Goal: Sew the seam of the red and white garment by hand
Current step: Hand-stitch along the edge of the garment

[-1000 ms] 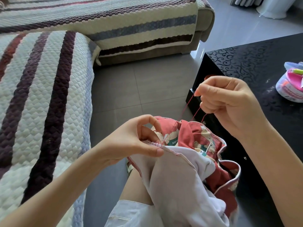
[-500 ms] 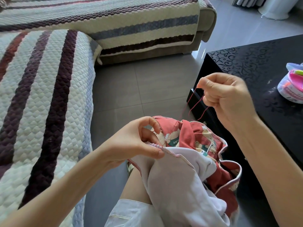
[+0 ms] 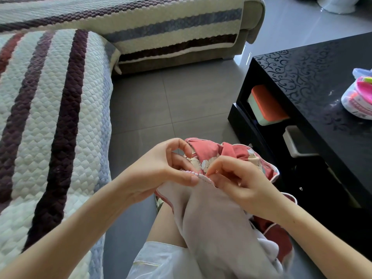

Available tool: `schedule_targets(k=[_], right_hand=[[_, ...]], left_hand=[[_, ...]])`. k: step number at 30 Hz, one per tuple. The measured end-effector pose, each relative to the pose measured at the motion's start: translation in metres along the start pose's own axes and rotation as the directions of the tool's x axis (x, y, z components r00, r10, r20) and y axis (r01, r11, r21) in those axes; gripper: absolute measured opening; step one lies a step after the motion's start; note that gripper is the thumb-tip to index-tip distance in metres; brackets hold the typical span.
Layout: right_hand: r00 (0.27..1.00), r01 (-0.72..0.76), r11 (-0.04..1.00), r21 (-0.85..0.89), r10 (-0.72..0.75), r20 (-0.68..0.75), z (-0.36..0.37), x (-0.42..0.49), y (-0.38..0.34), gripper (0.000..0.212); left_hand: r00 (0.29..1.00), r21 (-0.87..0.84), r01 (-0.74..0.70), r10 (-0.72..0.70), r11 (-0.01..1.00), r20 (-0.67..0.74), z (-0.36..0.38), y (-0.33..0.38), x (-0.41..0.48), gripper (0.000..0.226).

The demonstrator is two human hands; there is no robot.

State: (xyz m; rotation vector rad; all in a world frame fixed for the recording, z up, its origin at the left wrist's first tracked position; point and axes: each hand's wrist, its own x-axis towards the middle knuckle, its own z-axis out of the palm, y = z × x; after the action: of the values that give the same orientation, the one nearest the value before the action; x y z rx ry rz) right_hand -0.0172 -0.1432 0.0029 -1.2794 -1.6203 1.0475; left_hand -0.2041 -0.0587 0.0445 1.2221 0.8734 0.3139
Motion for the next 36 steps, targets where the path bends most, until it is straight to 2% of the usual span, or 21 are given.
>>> schedule_targets(k=[10, 18, 27, 33, 36], right_hand=[[1.0, -0.02, 0.989, 0.144, 0.019, 0.009, 0.003, 0.001, 0.001, 0.011], [0.998, -0.029, 0.949, 0.315, 0.012, 0.055, 0.005, 0.005, 0.002, 0.01], [0.998, -0.033, 0.941, 0.336, 0.01, 0.069, 0.002, 0.009, 0.003, 0.009], [0.996, -0.03, 0.922, 0.386, -0.004, 0.085, 0.003, 0.009, 0.006, 0.002], [0.999, -0.036, 0.966, 0.255, 0.034, 0.013, 0.0, 0.005, 0.013, 0.014]], left_hand=[[1.0, -0.005, 0.006, -0.006, 1.0, 0.024, -0.001, 0.001, 0.002, 0.04], [0.997, -0.098, 0.034, -0.027, 0.995, 0.075, 0.0, 0.002, 0.004, 0.038], [0.995, -0.135, 0.051, -0.038, 0.99, 0.096, 0.0, 0.003, 0.007, 0.035], [0.999, -0.101, 0.0, 0.004, 0.995, 0.035, 0.002, 0.0, 0.008, 0.035], [0.999, -0.121, -0.029, 0.031, 0.992, 0.014, 0.002, -0.001, 0.006, 0.032]])
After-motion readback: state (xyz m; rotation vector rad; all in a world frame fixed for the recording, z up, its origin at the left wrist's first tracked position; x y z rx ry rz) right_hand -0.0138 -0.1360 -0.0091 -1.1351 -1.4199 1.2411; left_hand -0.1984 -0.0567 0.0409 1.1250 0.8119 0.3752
